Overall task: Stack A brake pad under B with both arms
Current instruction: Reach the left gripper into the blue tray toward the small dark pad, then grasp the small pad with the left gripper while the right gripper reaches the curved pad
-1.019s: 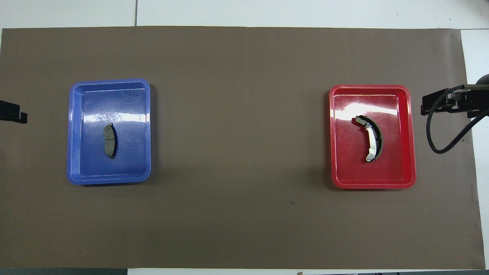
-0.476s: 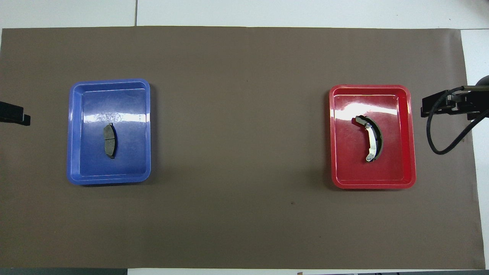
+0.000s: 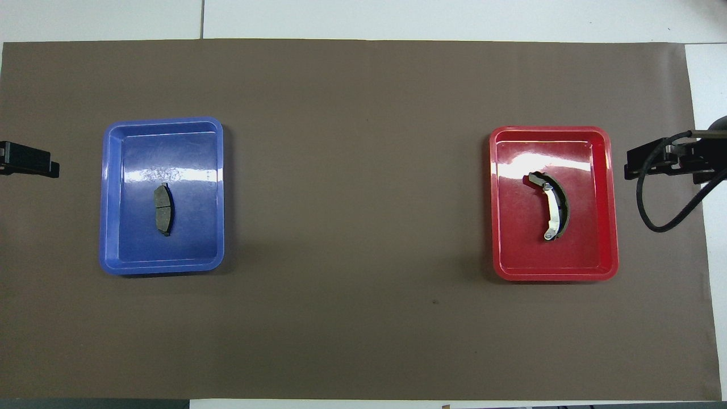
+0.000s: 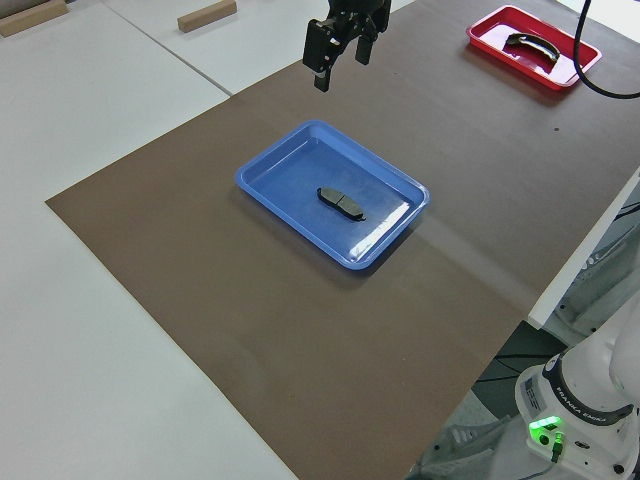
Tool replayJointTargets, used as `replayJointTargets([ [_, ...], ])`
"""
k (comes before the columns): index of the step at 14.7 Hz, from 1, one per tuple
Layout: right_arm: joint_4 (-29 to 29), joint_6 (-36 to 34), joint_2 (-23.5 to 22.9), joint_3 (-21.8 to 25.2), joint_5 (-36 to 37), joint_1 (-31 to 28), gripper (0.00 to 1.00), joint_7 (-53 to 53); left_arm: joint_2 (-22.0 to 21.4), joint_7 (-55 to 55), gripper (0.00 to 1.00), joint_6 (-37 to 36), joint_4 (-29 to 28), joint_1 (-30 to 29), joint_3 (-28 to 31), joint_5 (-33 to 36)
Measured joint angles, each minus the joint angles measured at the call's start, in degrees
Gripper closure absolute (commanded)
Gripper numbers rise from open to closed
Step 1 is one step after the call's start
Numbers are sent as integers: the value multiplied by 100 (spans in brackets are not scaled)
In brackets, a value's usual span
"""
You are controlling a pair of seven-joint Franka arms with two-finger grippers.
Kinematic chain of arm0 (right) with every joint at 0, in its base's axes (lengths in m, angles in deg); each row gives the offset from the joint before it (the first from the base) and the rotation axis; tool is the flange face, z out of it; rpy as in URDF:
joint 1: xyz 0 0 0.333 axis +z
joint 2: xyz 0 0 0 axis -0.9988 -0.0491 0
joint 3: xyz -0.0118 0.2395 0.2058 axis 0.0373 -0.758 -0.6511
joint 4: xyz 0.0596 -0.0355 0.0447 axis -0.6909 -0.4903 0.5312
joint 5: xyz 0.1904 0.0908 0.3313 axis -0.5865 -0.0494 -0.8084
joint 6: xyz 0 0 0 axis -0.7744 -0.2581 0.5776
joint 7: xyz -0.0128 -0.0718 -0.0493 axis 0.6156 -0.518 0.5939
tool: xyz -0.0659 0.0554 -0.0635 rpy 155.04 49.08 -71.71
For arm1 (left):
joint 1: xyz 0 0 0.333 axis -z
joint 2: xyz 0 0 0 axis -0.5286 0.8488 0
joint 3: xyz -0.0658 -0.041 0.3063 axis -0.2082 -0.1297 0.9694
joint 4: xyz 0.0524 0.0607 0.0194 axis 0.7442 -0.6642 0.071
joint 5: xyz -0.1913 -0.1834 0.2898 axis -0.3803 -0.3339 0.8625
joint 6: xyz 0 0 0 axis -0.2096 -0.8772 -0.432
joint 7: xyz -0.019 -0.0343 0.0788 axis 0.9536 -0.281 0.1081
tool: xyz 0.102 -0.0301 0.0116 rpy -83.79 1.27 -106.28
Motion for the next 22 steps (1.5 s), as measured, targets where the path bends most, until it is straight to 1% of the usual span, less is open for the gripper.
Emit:
replayJointTargets([
  [2, 1, 0, 0, 0, -1, 0, 0, 0, 8, 0, 1, 539, -423, 40, -9, 0],
  [7, -1, 0, 0, 0, -2, 0, 0, 0, 99, 0, 1, 2181, -1905, 106, -11, 0],
  [9, -1, 0, 0, 0, -3, 0, 0, 0, 218, -9, 1, 2804, -2378, 179, -14, 0],
  [14, -1, 0, 0, 0, -3, 0, 0, 0, 728, -63, 3, 3972, -2973, 320, -22, 0],
  [16, -28, 26, 2, 0, -3, 0, 0, 0, 877, -66, 9, 4395, -3181, 320, -22, 0],
  [18, -240, 373, 40, 0, -6, 0, 0, 0, 918, -67, 18, 4518, -3325, 320, -21, 0],
  [20, -591, 713, 108, 0, -8, 0, 0, 0, 917, -73, 30, 4553, -3391, 320, -22, 0],
  [21, -873, 983, 158, 0, -11, 0, 0, 0, 917, -92, 31, 4555, -3402, 320, -22, 0],
  [22, -1184, 1293, 192, 0, -12, 0, 0, 1, 917, -134, 38, 4555, -3409, 320, -22, 0],
])
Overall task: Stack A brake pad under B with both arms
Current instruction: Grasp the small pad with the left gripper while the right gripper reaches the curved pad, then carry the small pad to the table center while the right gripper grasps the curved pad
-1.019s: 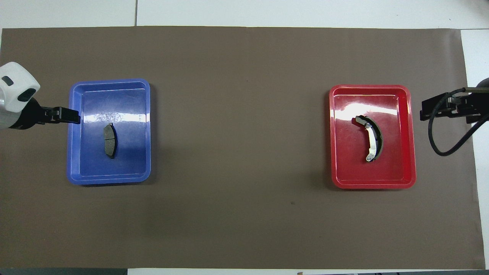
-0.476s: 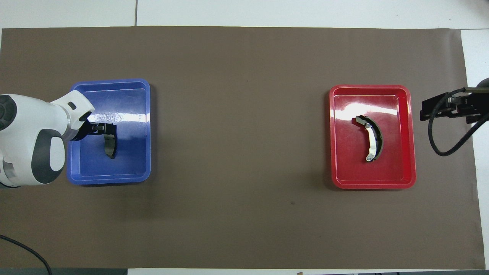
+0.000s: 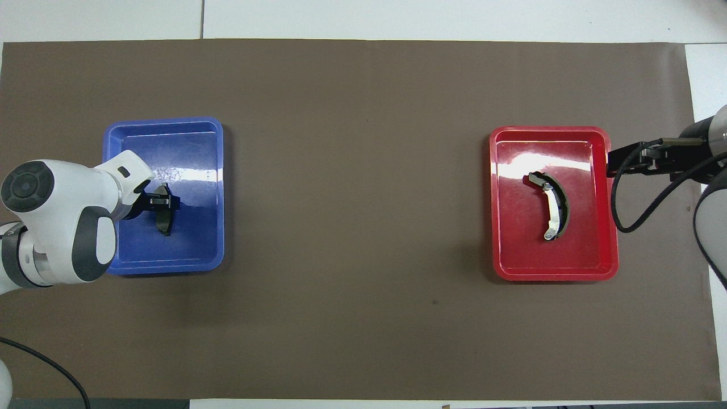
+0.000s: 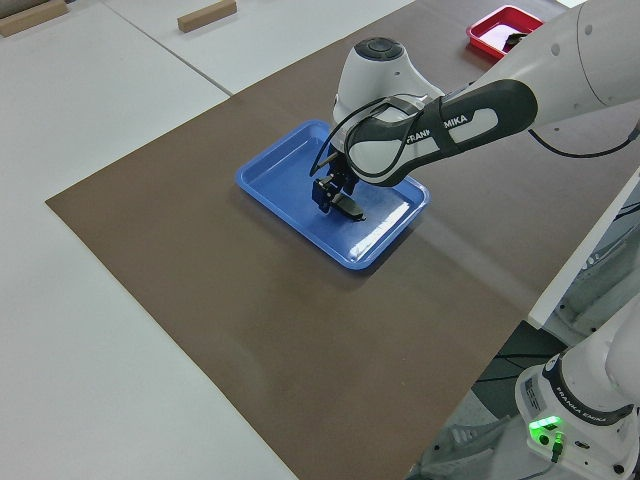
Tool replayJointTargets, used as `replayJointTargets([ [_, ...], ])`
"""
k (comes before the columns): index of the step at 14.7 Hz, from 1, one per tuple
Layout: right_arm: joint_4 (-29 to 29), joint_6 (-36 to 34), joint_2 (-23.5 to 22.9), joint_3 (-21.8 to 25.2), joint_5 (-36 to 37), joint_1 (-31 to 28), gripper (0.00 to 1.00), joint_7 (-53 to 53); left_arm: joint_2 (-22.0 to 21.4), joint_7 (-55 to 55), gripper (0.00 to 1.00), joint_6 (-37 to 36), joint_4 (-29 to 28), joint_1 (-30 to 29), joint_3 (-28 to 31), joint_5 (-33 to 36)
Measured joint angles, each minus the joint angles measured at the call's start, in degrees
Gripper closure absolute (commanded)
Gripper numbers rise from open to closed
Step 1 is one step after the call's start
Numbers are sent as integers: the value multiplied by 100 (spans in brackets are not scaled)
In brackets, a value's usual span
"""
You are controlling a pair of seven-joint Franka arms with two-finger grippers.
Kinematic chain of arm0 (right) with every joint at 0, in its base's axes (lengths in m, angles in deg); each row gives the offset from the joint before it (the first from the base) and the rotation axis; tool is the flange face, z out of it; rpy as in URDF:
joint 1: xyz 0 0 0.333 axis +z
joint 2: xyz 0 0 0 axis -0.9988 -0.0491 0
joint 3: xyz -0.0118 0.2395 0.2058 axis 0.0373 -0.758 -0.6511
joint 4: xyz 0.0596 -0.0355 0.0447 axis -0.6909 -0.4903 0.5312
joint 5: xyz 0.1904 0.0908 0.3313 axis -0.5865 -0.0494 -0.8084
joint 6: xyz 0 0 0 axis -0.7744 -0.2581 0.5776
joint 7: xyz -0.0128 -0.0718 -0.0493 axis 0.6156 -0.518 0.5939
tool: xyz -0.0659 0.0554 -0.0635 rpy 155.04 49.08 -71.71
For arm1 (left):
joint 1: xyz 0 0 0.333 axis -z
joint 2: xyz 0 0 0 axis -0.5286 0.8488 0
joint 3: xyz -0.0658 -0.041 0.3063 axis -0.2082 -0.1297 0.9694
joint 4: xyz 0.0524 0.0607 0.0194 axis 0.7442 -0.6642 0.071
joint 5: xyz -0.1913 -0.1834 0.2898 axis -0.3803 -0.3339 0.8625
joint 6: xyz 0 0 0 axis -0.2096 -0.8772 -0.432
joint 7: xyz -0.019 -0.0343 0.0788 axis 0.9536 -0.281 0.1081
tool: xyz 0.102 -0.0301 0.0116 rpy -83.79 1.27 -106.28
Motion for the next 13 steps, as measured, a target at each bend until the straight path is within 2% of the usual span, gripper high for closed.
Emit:
replayJointTargets([
  [1, -277, 272, 3, -1, -1, 0, 0, 6, 0, -31, 55, 0, -10, 0, 0, 0],
  [2, -521, 498, -19, -2, -2, 1, 0, 62, 0, -64, 77, 0, -21, 0, 0, 0],
  [4, -969, 1092, -154, -3, -87, 2, 0, 380, -2, -205, 95, 0, -32, 2, -1, 0],
  [5, -1226, 1511, -240, -3, -138, 2, 0, 494, -9, -239, 99, 0, -28, 2, 0, 0],
  [8, -1963, 2667, -461, -1, -188, -15, 0, 818, -72, -273, 99, -337, 214, 40, 0, 0],
  [11, -2333, 3271, -680, 9, -361, -50, 0, 1031, -133, -524, 99, -1393, 1090, 297, -3, -1],
  [13, -2419, 3463, -803, 9, -421, -50, 0, 1052, -121, -957, 99, -1763, 1606, 657, -12, -1],
])
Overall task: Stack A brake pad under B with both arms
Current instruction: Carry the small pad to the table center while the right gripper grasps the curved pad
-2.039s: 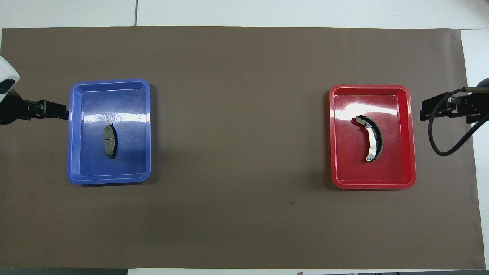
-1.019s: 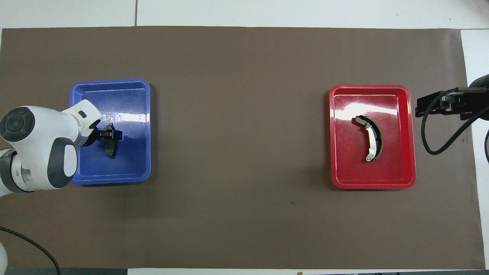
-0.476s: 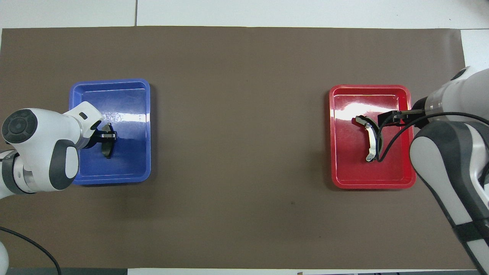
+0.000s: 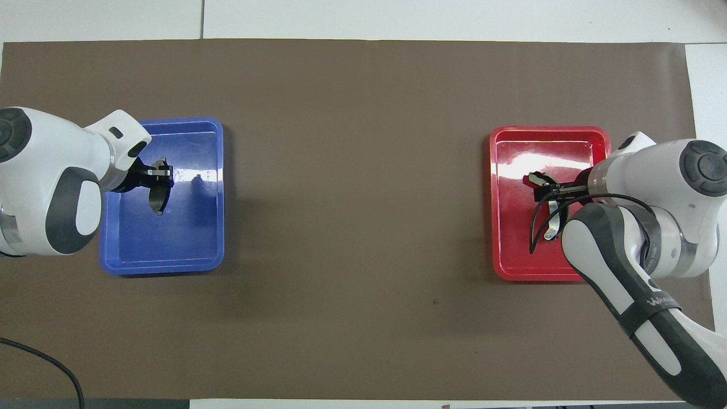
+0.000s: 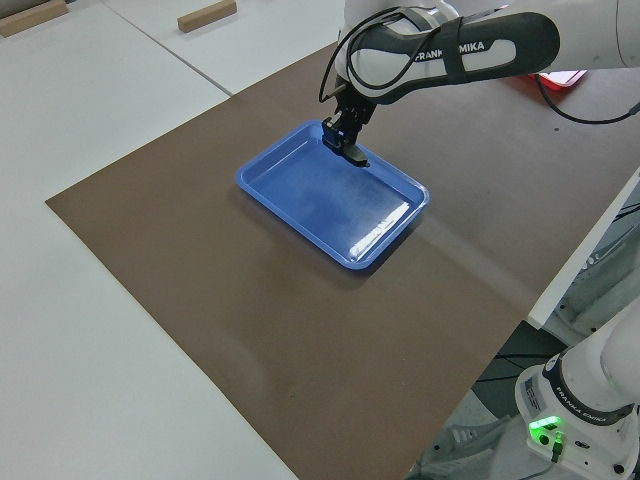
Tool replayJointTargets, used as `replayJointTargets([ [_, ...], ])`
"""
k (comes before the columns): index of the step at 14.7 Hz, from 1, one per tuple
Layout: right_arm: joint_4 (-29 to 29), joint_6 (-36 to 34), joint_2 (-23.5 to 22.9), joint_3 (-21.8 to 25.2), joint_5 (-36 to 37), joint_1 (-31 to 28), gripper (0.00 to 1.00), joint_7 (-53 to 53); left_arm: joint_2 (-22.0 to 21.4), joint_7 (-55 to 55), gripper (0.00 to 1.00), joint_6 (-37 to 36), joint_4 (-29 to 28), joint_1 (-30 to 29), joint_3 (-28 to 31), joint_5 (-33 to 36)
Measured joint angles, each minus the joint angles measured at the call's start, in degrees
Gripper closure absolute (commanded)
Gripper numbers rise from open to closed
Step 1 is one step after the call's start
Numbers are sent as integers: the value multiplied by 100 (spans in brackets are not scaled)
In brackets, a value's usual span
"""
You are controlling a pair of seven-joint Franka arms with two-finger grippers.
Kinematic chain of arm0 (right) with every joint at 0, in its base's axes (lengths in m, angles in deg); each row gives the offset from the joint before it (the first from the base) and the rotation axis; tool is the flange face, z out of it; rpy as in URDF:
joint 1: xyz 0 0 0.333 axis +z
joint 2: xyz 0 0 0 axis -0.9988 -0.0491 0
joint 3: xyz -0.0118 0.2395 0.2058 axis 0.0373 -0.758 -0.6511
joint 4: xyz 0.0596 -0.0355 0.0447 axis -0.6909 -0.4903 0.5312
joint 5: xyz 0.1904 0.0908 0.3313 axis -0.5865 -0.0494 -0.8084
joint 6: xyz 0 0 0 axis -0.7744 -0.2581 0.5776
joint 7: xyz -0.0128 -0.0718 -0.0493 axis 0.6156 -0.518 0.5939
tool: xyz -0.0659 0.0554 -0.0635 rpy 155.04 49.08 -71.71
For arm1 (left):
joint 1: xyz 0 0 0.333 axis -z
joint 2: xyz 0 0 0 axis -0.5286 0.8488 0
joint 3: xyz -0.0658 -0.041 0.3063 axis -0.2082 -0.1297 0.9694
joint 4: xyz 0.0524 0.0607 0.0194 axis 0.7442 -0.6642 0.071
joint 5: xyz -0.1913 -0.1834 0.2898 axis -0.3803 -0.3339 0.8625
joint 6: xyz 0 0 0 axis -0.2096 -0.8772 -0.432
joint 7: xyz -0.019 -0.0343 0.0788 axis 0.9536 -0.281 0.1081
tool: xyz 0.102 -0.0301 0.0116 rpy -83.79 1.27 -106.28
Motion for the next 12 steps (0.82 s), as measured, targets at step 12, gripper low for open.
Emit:
replayJointTargets([
  [12, -282, 627, -386, 3, -53, -135, 16, 203, 1487, -2567, 98, 487, 1237, 2349, -37, -13],
])
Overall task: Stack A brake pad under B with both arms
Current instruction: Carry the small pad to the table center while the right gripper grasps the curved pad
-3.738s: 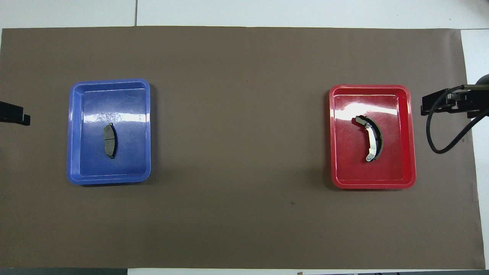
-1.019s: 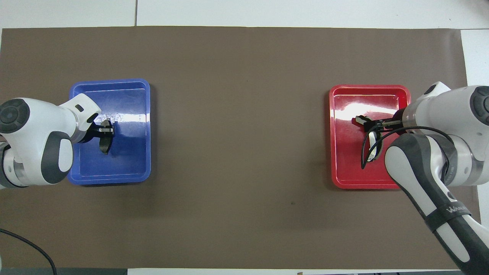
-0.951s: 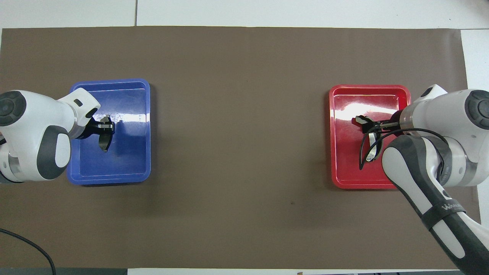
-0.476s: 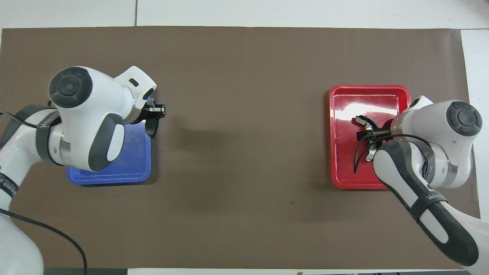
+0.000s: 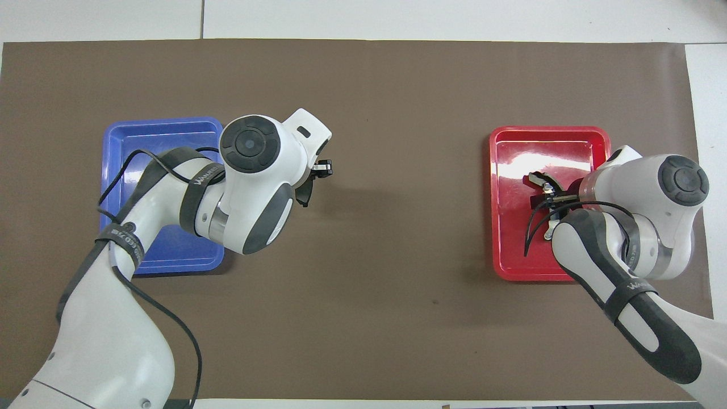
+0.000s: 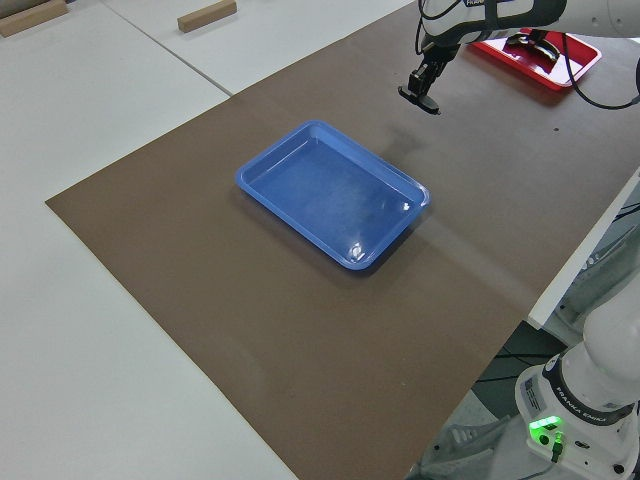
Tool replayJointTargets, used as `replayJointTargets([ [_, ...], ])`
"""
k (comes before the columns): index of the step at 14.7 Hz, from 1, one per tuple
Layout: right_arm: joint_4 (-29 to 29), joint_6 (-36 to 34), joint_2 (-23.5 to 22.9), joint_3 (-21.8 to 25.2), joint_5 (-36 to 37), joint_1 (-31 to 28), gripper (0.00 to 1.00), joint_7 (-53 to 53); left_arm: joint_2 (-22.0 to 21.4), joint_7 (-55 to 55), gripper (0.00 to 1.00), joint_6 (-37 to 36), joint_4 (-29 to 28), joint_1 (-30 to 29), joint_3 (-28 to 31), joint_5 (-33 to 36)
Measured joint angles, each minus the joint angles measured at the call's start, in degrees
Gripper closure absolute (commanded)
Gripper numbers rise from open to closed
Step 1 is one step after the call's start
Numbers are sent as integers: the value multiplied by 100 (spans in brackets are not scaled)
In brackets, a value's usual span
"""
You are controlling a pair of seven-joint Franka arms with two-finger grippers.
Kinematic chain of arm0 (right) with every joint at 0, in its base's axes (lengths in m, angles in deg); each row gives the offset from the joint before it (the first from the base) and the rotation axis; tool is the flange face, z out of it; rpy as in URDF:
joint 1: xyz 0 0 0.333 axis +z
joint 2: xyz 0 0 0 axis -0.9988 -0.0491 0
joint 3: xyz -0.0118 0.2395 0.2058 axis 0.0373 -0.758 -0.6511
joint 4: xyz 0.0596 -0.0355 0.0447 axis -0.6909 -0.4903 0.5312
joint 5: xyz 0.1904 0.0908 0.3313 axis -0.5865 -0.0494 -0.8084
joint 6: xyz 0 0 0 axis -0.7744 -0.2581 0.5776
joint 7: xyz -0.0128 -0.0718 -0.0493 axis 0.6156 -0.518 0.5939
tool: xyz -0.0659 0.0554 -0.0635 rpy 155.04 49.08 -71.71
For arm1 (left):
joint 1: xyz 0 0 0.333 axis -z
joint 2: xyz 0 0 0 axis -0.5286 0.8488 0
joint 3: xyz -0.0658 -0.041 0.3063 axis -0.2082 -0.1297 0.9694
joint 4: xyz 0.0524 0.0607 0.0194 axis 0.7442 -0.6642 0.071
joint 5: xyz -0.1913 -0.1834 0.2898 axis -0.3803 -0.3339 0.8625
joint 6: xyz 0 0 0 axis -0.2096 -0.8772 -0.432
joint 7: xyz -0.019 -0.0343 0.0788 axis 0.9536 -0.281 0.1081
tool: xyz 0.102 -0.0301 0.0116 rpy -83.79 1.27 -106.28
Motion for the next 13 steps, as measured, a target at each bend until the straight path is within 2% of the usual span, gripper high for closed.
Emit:
replayJointTargets([
  [2, 0, 10, -11, -2, -1, 2, 37, -5, 239, -142, 95, 103, 120, 207, -2, -4],
  [4, 0, 13, -11, -2, -2, 2, 57, -5, 424, -284, 86, 329, 132, 364, -3, -8],
  [5, 0, 15, -11, -2, -2, 1, 68, -5, 484, -299, 77, 395, 135, 408, -2, -16],
  [6, 1, 17, -10, -1, -2, 0, 87, -5, 511, -303, 60, 414, 138, 437, -4, -23],
  [7, 5, 17, -10, -1, -3, 1, 100, -7, 518, -304, 38, 416, 139, 450, -4, -26],
  [8, 6, 17, -10, -1, -3, 1, 100, -8, 518, -304, 24, 416, 139, 460, -3, -27],
  [10, 28, 17, -11, -3, -3, 2, 100, -10, 520, -304, 6, 413, 138, 491, -3, -30],
  [11, 60, -5, -12, -6, -3, 5, 100, -10, 521, -305, 2, 413, 138, 496, -3, -31],
  [13, 232, -254, -11, -10, -3, 28, 100, -10, 520, -307, 2, 412, 138, 494, 22, -32],
])
